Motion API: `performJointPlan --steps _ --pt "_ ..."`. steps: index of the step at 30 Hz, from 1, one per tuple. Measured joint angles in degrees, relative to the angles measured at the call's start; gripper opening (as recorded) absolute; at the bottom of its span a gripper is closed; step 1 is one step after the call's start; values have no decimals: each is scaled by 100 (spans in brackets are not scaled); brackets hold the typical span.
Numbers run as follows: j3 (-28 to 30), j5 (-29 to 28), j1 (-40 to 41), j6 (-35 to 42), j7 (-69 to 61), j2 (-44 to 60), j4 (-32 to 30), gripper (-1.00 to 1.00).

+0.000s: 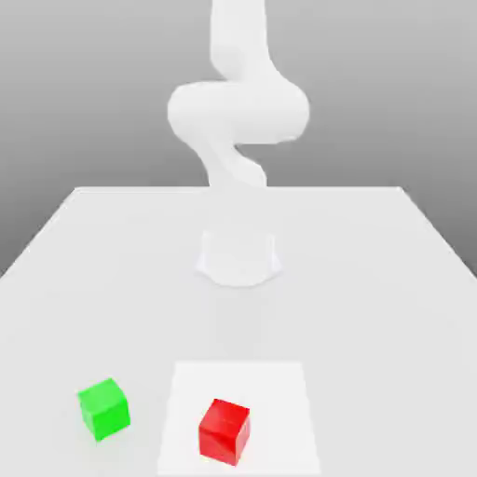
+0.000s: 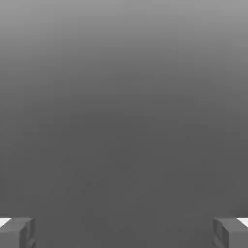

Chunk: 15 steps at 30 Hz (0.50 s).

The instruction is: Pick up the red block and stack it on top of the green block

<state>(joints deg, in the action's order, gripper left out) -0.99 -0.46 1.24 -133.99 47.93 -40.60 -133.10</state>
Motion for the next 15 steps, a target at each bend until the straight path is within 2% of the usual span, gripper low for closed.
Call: performJointPlan --steps 15 --pt "-315 -321 478 -1324 1287 3156 -791 0"
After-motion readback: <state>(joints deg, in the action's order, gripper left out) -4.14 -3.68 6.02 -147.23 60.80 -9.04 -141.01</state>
